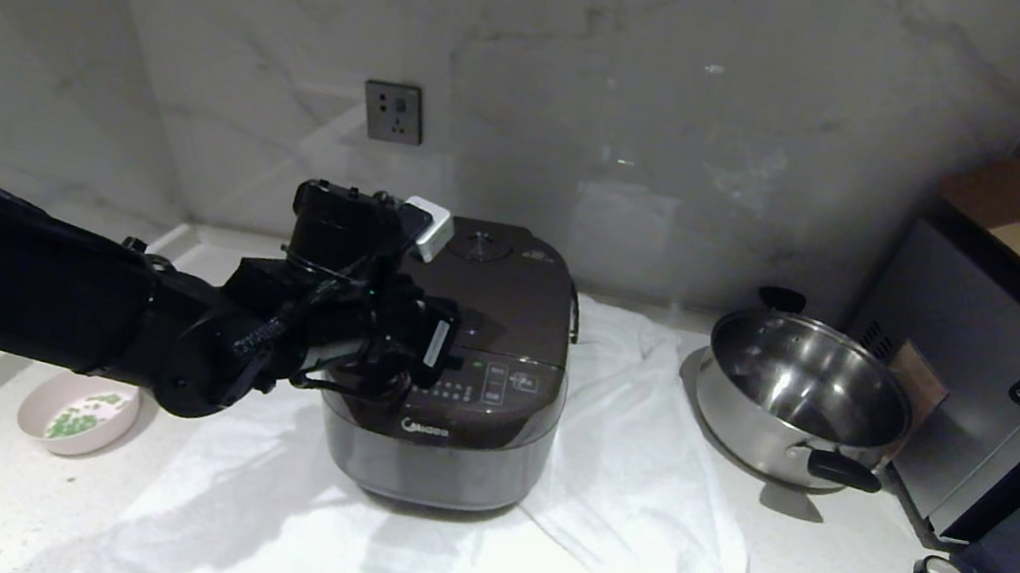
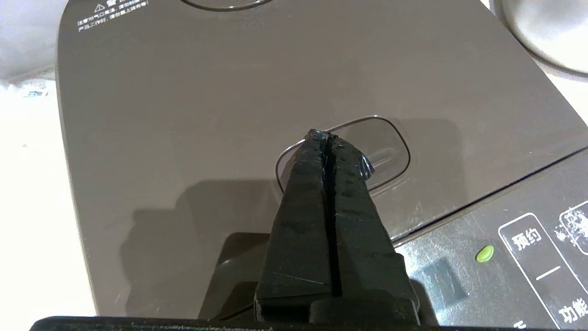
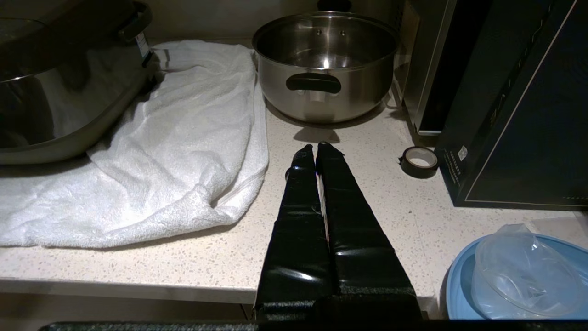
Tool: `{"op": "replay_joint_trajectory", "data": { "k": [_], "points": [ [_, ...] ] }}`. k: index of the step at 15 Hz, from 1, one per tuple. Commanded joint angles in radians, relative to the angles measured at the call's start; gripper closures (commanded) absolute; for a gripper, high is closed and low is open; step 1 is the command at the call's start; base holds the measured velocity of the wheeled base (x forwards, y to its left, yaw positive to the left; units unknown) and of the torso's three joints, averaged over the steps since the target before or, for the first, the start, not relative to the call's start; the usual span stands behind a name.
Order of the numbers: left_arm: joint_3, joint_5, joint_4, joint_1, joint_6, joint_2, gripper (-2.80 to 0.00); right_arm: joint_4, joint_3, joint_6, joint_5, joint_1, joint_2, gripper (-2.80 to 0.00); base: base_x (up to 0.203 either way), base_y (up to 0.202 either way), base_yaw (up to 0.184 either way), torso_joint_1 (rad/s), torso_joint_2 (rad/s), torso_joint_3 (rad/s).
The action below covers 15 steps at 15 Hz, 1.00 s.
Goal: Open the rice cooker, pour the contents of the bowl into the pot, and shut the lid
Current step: Open the rice cooker
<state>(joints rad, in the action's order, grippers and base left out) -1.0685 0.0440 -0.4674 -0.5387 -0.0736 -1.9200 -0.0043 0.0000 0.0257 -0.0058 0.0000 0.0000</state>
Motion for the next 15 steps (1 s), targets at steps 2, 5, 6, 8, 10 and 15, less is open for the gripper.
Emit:
{"op": "replay_joint_trajectory", "data": {
  "k": [2, 5, 6, 8, 10, 15],
  "points": [
    [0.009, 0.0, 0.001, -0.004, -0.002, -0.005, 0.0, 0.0, 0.002, 0.0, -0.001, 0.0, 0.0, 0.0, 0.0, 0.0, 0.0, 0.0, 0.0, 0.0],
    [0.034, -0.001, 0.001, -0.004, -0.013, -0.008, 0.0, 0.0, 0.003, -0.001, 0.0, 0.0, 0.0, 0.0, 0.0, 0.0, 0.0, 0.0, 0.0, 0.0],
    [0.054, -0.001, 0.001, -0.005, -0.035, -0.009, 0.0, 0.0, 0.003, 0.0, 0.0, 0.0, 0.0, 0.0, 0.0, 0.0, 0.0, 0.0, 0.0, 0.0],
    [0.073, -0.001, 0.0, -0.011, -0.051, -0.017, 0.0, 0.0, 0.003, 0.0, -0.001, 0.0, 0.0, 0.0, 0.0, 0.0, 0.0, 0.0, 0.0, 0.0],
    [0.06, 0.0, 0.0, -0.012, -0.051, -0.025, 0.0, 0.0, 0.003, 0.0, 0.0, 0.0, 0.0, 0.0, 0.0, 0.0, 0.0, 0.0, 0.0, 0.0],
    [0.02, 0.009, -0.076, -0.039, -0.01, -0.029, 0.0, 0.0, 0.003, 0.0, -0.002, 0.0, 0.0, 0.0, 0.0, 0.0, 0.0, 0.0, 0.0, 0.0]
  ]
}}
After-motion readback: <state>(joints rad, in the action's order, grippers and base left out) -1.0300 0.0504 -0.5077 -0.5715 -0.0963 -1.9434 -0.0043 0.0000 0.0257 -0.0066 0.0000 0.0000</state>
